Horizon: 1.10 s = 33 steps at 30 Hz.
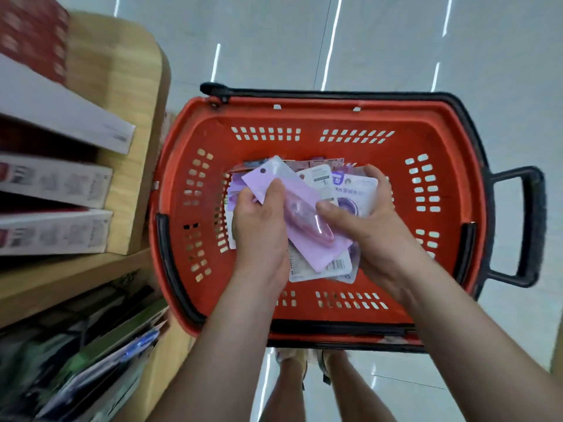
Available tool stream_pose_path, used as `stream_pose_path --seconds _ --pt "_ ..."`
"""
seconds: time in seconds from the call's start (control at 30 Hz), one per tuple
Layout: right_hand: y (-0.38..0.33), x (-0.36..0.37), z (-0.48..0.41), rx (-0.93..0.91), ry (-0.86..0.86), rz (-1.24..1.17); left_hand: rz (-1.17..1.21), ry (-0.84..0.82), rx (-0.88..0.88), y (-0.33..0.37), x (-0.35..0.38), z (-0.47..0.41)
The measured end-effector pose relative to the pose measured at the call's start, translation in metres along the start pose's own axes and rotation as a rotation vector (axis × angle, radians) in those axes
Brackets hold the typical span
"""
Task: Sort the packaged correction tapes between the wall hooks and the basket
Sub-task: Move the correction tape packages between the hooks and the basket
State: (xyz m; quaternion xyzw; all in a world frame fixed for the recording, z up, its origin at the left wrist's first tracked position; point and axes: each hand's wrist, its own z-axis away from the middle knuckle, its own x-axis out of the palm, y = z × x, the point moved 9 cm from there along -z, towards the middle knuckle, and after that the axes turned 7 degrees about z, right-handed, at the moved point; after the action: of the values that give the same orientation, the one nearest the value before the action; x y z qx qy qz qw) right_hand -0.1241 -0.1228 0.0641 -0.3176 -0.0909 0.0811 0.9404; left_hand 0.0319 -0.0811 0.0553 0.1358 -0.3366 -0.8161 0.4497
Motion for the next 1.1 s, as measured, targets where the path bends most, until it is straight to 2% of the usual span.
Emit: stream_pose_path --seconds 0.17,0.27,0.43,0.63,0.77,0.97,1.1 --pt "-0.058 0.006 0.058 -0.188 -0.065 0.202 0.094 -0.011 0.006 0.044 0.007 0.056" --pt "-0.085 0.014 0.096 -0.208 -0.071 0.307 0.111 -0.002 0.034 0.076 0.01 0.096" --pt "-0.128 0.027 0.174 -0.185 -0.204 0.228 0.11 -0.071 0.031 0.128 0.019 0.187" --pt "-0.193 0.032 0.271 -0.322 -0.19 0.28 -0.048 -0.253 0.197 0.2 0.024 0.315" --pt "-0.234 0.047 0.342 -0.488 -0.274 0.409 -0.172 -0.228 0.298 0.229 0.008 0.389" --pt "-0.269 0.066 0.426 -0.732 -0.362 0.511 0.1 -0.114 0.308 0.242 -0.025 0.465" --pt "-0.265 0.096 0.473 -0.875 -0.552 0.773 0.255 -0.089 0.357 0.247 -0.048 0.501"
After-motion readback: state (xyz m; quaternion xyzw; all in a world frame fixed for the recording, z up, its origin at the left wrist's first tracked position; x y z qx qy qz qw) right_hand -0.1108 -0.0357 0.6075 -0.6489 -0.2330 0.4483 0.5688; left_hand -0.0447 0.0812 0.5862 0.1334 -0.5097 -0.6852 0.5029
